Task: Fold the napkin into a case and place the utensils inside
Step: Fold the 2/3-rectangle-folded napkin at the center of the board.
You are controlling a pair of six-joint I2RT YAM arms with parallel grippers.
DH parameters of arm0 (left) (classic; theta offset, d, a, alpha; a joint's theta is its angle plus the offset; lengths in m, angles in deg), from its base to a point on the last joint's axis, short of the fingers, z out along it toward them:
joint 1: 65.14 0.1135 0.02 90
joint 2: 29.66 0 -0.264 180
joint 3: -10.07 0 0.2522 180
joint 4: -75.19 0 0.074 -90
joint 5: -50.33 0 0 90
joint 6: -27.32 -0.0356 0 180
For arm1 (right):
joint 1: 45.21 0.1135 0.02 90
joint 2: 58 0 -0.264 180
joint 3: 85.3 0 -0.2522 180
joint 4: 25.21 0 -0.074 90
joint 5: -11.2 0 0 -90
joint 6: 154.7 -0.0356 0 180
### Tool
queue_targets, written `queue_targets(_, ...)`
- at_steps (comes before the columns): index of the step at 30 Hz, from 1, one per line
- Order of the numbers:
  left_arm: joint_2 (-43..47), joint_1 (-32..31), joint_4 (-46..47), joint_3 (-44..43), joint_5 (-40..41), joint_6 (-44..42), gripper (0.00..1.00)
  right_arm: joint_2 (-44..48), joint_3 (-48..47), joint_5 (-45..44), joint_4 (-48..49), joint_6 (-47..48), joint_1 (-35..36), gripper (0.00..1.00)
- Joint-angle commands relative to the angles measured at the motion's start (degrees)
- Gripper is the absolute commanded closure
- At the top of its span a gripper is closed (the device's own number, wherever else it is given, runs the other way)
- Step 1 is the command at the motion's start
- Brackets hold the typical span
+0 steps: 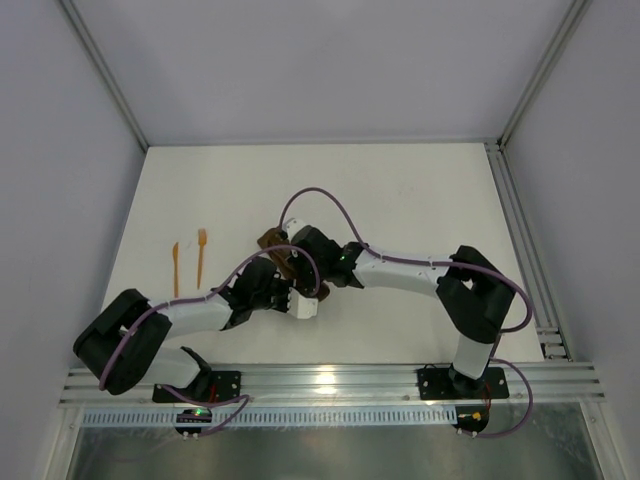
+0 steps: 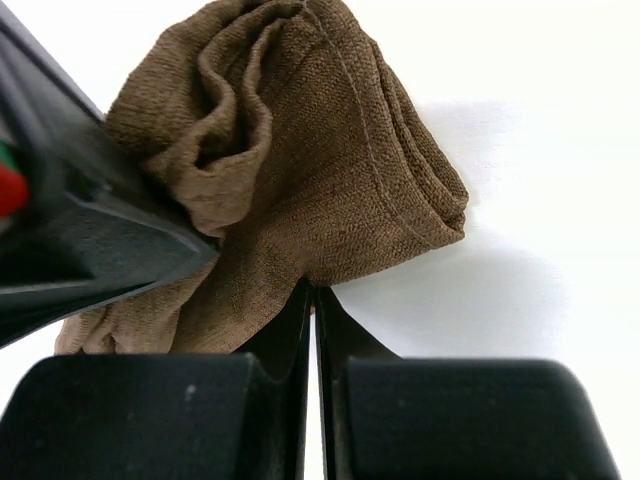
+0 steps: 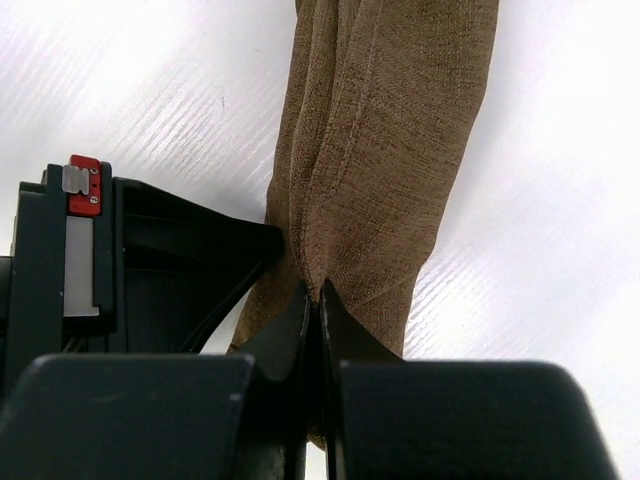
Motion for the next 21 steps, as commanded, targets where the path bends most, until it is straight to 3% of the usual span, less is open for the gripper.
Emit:
queue_targets(1,-0.25,-0.26,0.78,-1.82,0.23,2.6,1.0,-1.25,-0.59,2.48,-0.28,-3.58,0.33,0.97)
queue_targets(9,-0.34,-0.26,-0.27,-2.61,1.29,4.88,0.99,-7.22,1.43,5.3,4.46,-6.56,0.24,0.96)
queue_targets(11,-0.25,-0.18,-1.32,-2.79,0.77,5.15,0.93,-8.11,1.69,7.32,5.17,-6.92,0.24,0.96)
queue_targets(15,3.6,-0.18,-6.58,-3.23,-2.91,4.8,0.7,-9.43,3.45,6.44,6.4,-8.32,-0.98,0.96)
queue_targets(17,6.59,-0.09,-12.72,-3.93,-5.46,5.41,0.63,-9.34,5.03,4.96,7.28,-8.68,-1.69,0.96)
queue_targets(21,16.25,1.93,-29.77,-7.09,-15.56,4.89,0.65,-8.55,6.44,3.89,8.33,-8.59,-1.69,0.96)
